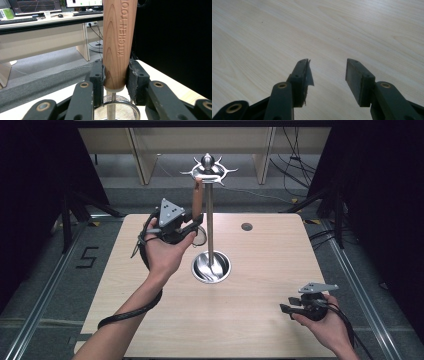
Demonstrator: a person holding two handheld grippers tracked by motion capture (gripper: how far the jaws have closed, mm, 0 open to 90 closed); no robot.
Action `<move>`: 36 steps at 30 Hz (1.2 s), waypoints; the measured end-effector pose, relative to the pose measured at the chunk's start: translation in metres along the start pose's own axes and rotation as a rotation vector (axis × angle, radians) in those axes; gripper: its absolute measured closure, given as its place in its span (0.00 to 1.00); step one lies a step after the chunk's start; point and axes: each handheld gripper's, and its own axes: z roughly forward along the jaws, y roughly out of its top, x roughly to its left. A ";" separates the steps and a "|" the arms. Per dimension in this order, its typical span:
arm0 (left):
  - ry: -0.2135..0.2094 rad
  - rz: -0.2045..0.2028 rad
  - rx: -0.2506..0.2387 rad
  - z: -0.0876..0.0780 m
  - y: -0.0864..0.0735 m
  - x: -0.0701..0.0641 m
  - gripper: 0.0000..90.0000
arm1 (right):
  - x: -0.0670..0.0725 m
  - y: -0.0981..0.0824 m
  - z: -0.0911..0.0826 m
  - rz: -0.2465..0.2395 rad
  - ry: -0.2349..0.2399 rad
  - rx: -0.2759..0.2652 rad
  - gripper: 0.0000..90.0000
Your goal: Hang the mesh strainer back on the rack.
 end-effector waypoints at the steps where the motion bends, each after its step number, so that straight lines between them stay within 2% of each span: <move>1: 0.000 0.002 0.001 0.000 0.000 0.000 0.76 | 0.000 0.000 0.000 0.002 0.001 0.000 0.60; 3: 0.002 0.000 0.000 0.001 0.000 0.000 0.76 | 0.000 -0.001 0.002 0.005 -0.001 -0.026 0.60; 5: 0.002 0.000 0.001 0.002 0.000 0.000 0.76 | 0.000 0.000 0.000 0.002 0.002 0.000 0.60; 10: 0.008 0.000 0.002 0.004 0.000 -0.001 0.76 | 0.000 0.000 0.000 0.001 0.001 -0.001 0.60; 12: 0.009 -0.002 0.001 0.005 0.000 -0.001 0.76 | 0.000 0.000 0.001 0.003 -0.001 -0.016 0.60; 13: 0.008 -0.001 0.002 0.005 0.000 -0.001 0.76 | 0.001 -0.001 0.003 0.009 -0.003 -0.045 0.60; 15: 0.009 -0.001 0.002 0.006 0.000 -0.001 0.76 | 0.000 0.000 0.000 0.000 0.000 -0.003 0.60; 16: 0.010 -0.001 0.001 0.006 0.000 -0.001 0.76 | 0.000 0.000 0.000 -0.001 0.001 0.001 0.60; 29: 0.012 0.003 0.006 0.010 0.001 -0.001 0.76 | 0.000 0.000 0.000 -0.001 0.003 0.001 0.60; 36: 0.005 -0.012 0.020 0.013 -0.003 -0.001 0.76 | 0.000 0.000 0.000 0.001 0.002 0.000 0.60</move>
